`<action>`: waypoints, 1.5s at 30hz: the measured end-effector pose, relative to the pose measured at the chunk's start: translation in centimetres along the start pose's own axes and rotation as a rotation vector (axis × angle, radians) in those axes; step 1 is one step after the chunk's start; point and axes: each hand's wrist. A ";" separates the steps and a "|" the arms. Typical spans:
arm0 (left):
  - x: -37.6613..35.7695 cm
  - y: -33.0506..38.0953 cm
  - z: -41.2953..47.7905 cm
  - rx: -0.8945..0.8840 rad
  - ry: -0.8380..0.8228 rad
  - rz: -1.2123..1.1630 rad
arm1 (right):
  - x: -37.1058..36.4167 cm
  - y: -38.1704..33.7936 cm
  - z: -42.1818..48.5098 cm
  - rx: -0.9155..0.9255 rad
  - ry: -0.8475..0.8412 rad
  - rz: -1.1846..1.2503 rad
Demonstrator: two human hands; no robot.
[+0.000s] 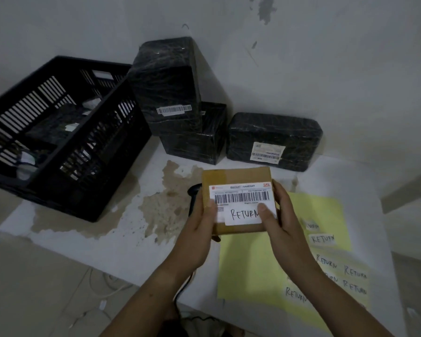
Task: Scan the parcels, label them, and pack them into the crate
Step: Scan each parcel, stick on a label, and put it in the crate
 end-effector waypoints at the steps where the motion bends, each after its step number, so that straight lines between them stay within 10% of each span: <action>1: 0.7 0.1 0.2 -0.006 0.012 0.003 | -0.3 -0.2 0.2 -0.024 -0.018 0.009; 9: 7.2 0.8 -0.3 -0.104 0.022 0.041 | -5.0 -2.0 2.4 -0.112 -0.075 0.024; 18: 28.4 0.6 -4.2 -0.363 0.307 0.739 | -14.8 -4.9 7.5 -0.161 -0.105 0.074; 28: 52.0 -7.7 -5.0 -0.114 0.422 1.136 | -29.3 -12.0 18.1 -0.088 -0.196 0.200; 36: 56.8 -8.0 -1.5 -0.203 0.380 1.255 | -39.6 -16.7 26.8 0.152 -0.368 -0.158; 45: 57.3 -9.7 -0.2 -0.361 0.481 1.250 | -45.4 -14.5 33.2 -0.029 -0.530 -0.730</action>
Point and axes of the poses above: each hand's wrist, its own z-axis towards the middle knuckle, its own x-axis out of the back of the hand, y = z × x, and after that the axes turned 9 degrees about -y, right-handed
